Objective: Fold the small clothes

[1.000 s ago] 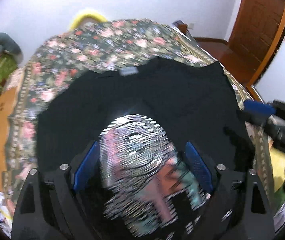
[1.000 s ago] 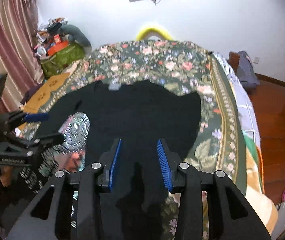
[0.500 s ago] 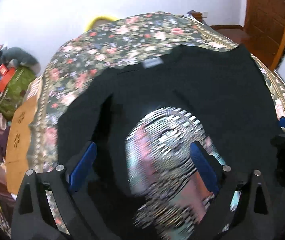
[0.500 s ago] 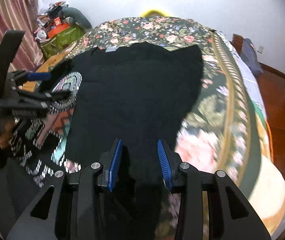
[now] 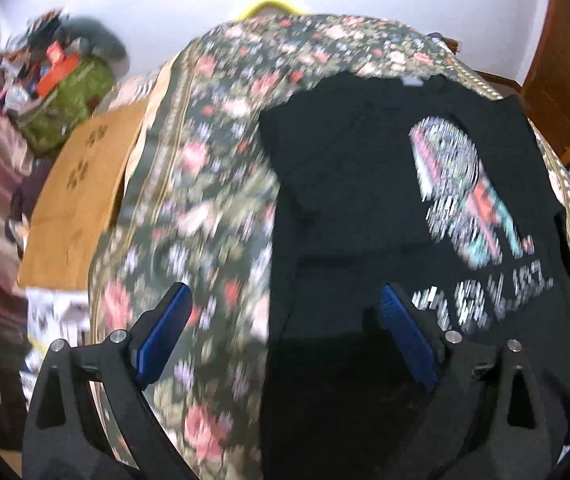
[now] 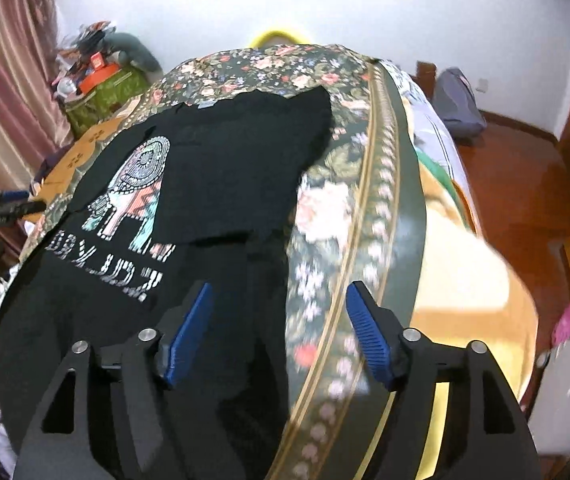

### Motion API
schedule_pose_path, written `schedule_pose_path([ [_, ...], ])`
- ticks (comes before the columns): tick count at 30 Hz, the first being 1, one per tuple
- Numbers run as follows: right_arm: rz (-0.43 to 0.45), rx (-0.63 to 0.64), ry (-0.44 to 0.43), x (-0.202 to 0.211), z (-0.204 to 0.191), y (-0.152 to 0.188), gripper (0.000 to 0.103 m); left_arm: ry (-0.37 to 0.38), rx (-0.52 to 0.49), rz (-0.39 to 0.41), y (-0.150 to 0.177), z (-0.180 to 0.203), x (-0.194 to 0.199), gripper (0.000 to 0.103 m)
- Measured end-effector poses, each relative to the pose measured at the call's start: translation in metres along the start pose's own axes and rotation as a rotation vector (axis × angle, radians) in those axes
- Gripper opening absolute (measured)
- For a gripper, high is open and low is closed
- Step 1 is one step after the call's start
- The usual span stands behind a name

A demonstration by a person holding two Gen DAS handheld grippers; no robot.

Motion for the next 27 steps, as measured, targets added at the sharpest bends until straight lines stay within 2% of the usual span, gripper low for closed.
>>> schedule_pose_path([
  [7,-0.122,-0.047,-0.061,-0.024,-0.011,0.050,0.067,0.071,0.072,-0.098,0.061,-0.016,-0.007,0.095],
  [9,-0.152,-0.050,-0.070,-0.032,-0.014,0.061,0.067,0.114,0.115,-0.082,0.073,-0.018,-0.006,0.095],
  [11,-0.137,-0.057,-0.076,-0.034,-0.017,0.065,0.068,0.166,0.176,-0.072,0.079,-0.023,-0.005,0.086],
  [12,-0.127,-0.066,-0.086,-0.034,-0.018,0.065,0.065,0.216,0.215,-0.068,0.083,-0.024,-0.005,0.074],
  [13,-0.125,-0.072,-0.098,-0.034,-0.019,0.064,0.062,0.252,0.239,-0.063,0.085,-0.025,-0.005,0.067],
  [14,-0.123,-0.076,-0.113,-0.034,-0.020,0.063,0.052,0.266,0.249,-0.052,0.086,-0.024,-0.003,0.065],
  [15,-0.121,-0.077,-0.133,-0.034,-0.022,0.062,0.041,0.268,0.240,-0.045,0.086,-0.021,-0.002,0.058],
  [16,-0.117,-0.070,-0.146,-0.034,-0.025,0.060,0.037,0.269,0.226,-0.038,0.086,-0.018,0.000,0.046],
  [17,-0.111,-0.059,-0.149,-0.034,-0.028,0.059,0.027,0.269,0.209,-0.033,0.085,-0.014,0.003,0.038],
  [18,-0.100,-0.036,-0.153,-0.032,-0.033,0.057,0.014,0.252,0.186,-0.032,0.084,-0.009,0.006,0.022],
  [19,-0.095,-0.019,-0.156,-0.031,-0.037,0.056,0.008,0.226,0.162,-0.034,0.082,-0.004,0.008,0.004],
  [23,-0.050,0.037,-0.151,-0.024,-0.049,0.040,0.007,0.254,0.136,-0.011,0.066,0.002,0.019,0.003],
  [27,0.026,0.053,-0.145,-0.015,-0.053,0.010,0.007,0.252,0.090,0.079,0.031,0.006,0.038,0.003],
])
Point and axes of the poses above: each gripper's, at about its wrist camera, not at the fingertips, and x roughly against the way its jaws point, z to its right, y to its underside, the point moved 2 cm from there along -x, roughly the way its jaws point, and after that the axes turned 12 degrees about y, right-handed, at the moved point
